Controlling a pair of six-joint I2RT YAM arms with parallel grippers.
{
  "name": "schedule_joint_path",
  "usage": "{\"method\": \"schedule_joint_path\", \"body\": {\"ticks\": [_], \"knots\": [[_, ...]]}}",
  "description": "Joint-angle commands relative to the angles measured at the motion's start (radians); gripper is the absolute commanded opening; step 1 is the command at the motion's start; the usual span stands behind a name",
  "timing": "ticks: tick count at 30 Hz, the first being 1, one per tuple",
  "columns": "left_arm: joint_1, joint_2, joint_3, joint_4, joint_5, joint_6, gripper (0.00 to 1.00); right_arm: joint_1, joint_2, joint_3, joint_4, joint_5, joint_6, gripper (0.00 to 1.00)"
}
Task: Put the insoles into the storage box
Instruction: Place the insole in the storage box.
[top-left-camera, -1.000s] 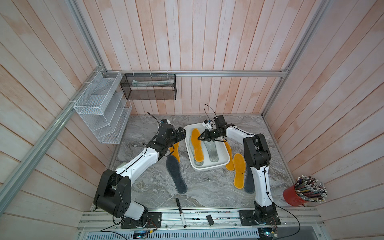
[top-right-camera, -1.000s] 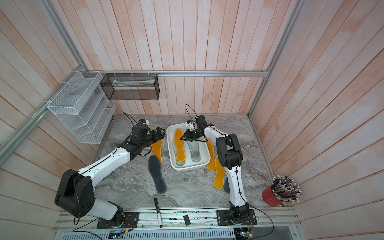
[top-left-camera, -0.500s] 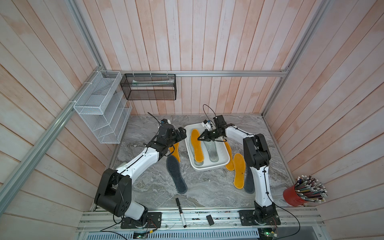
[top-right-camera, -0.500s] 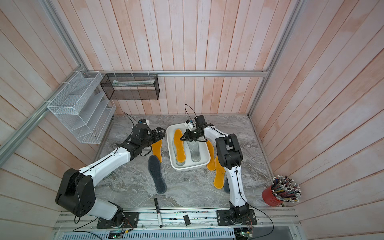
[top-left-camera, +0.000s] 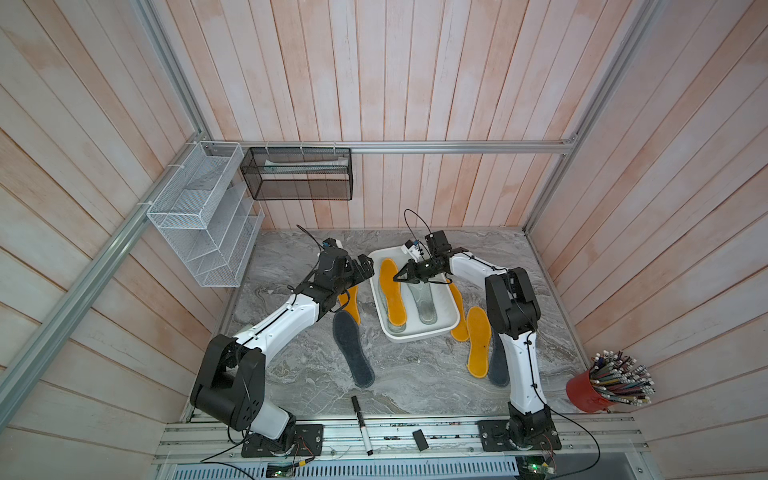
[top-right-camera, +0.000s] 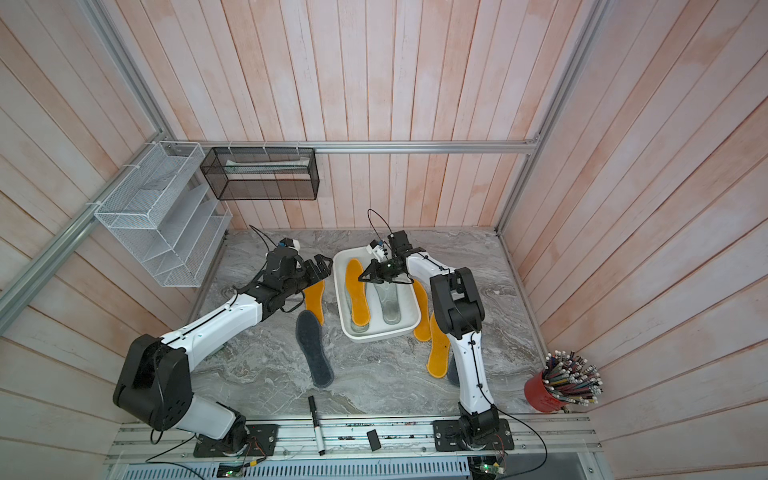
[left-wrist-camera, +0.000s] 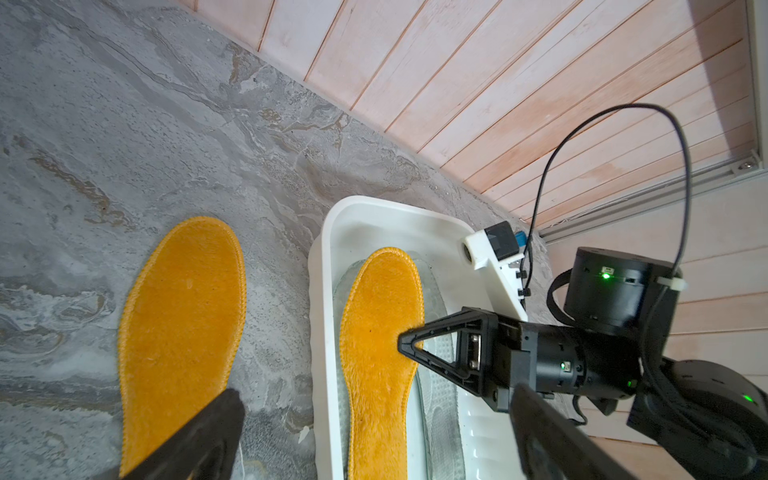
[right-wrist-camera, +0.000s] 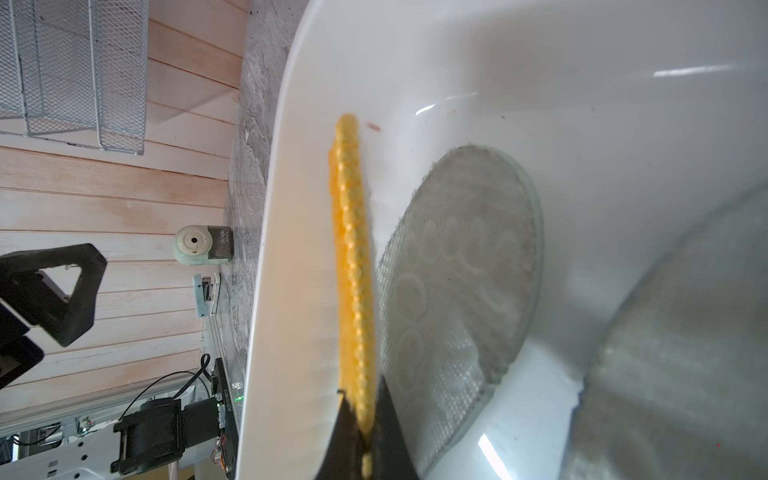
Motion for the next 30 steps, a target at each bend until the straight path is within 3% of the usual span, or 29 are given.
{"method": "schedule_joint_path", "body": {"ticks": [1, 10, 13, 16, 30], "knots": [[0.006, 0.014, 0.030, 0.010, 0.010, -0.005, 1.00, 0.005, 0.042, 0.040, -0.019, 0.005, -0.009, 0.06], [0.006, 0.024, 0.037, 0.012, 0.018, -0.006, 1.00, 0.007, 0.065, 0.069, -0.052, 0.042, -0.016, 0.12], [0.006, 0.026, 0.038, 0.013, 0.017, -0.004, 1.00, 0.005, 0.065, 0.076, -0.063, 0.068, -0.021, 0.25], [0.008, 0.027, 0.039, 0.014, 0.016, -0.004, 1.00, 0.004, 0.068, 0.092, -0.084, 0.083, -0.029, 0.32], [0.007, 0.050, 0.058, 0.018, 0.023, -0.002, 1.00, -0.019, 0.005, 0.136, -0.231, 0.250, -0.110, 0.43]]}}
